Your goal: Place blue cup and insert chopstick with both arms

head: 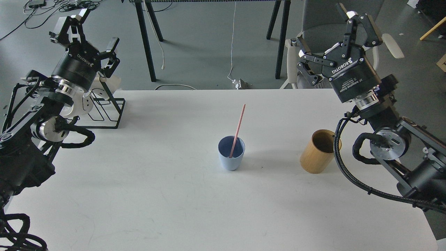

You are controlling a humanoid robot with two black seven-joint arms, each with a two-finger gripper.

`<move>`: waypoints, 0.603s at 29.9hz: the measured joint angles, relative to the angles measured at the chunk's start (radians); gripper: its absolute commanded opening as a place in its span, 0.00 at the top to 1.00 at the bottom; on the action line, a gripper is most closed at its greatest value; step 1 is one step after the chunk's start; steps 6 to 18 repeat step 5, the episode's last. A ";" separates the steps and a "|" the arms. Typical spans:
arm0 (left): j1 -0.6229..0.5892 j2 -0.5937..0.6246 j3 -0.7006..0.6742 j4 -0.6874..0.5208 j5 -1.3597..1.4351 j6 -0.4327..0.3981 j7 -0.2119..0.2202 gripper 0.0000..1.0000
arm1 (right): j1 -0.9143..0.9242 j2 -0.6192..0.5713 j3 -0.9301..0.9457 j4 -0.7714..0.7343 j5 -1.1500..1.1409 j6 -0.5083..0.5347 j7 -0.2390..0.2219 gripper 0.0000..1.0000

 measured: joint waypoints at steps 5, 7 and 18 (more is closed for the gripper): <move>0.017 -0.006 0.000 -0.018 0.000 0.000 0.000 0.02 | 0.000 0.026 0.006 -0.004 0.000 -0.001 0.000 0.01; 0.017 -0.006 0.000 -0.018 0.000 0.000 0.000 0.02 | 0.000 0.026 0.006 -0.004 0.000 -0.001 0.000 0.01; 0.017 -0.006 0.000 -0.018 0.000 0.000 0.000 0.02 | 0.000 0.026 0.006 -0.004 0.000 -0.001 0.000 0.01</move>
